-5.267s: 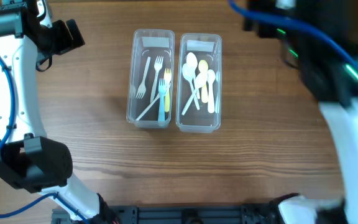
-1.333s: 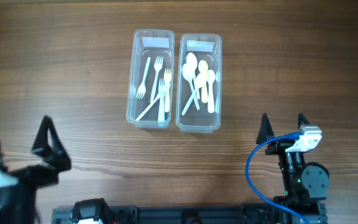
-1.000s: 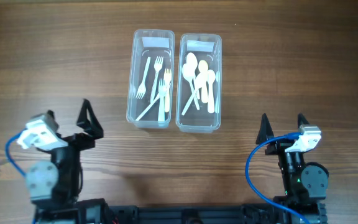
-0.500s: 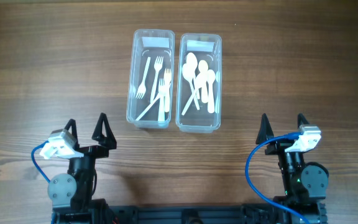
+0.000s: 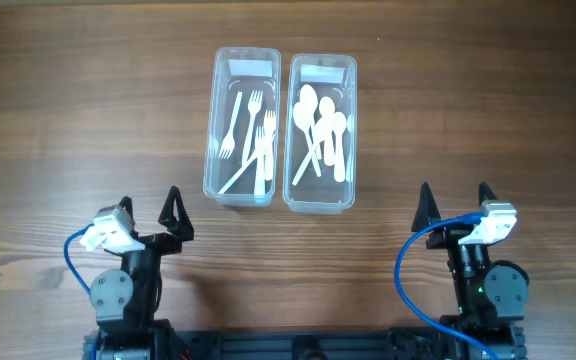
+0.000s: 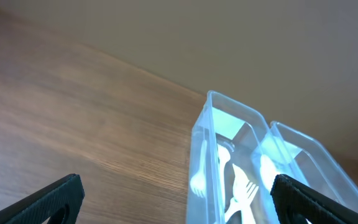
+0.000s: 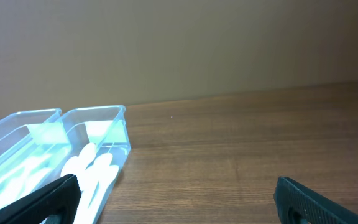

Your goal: Pack container

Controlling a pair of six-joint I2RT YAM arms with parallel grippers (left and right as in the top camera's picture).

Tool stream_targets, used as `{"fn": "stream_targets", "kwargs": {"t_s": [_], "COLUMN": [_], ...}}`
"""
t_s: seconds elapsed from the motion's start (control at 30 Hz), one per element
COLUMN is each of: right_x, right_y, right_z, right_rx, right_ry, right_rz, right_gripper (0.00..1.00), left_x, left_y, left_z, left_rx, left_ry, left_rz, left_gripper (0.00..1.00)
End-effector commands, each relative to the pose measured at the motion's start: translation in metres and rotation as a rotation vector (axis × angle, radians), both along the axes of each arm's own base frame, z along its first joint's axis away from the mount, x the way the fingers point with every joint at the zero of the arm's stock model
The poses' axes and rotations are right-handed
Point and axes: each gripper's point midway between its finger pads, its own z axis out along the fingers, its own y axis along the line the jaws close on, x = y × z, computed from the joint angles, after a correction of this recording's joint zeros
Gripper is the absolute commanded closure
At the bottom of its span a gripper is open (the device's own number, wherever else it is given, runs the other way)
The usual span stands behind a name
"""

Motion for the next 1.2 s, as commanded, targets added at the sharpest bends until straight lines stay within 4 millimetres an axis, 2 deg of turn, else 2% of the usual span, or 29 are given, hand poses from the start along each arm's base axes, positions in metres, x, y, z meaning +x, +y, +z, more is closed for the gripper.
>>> {"fn": "stream_targets", "kwargs": {"t_s": [0.0,0.13,1.17], "right_x": [-0.0001,-0.0001,0.0000], "right_y": [0.0017,0.0017,0.0017], "right_z": [-0.0009,-0.0008,-0.0012], "right_rx": [0.004,0.003,0.004], "right_ry": [-0.001,-0.001,0.000], "right_rz": [0.011,0.011,0.011], "right_gripper": [0.00,0.00,0.00], "left_x": [0.0001,0.0001,0.0003], "left_y": [-0.0052,-0.0055,-0.0055], "left_z": [-0.0009,-0.0008,-0.0017], "left_rx": [0.217,0.335,0.334], "left_ry": [-0.013,-0.017,-0.012], "left_rz": [-0.050,-0.064,-0.065], "left_gripper": [0.00,0.00,0.00]}}
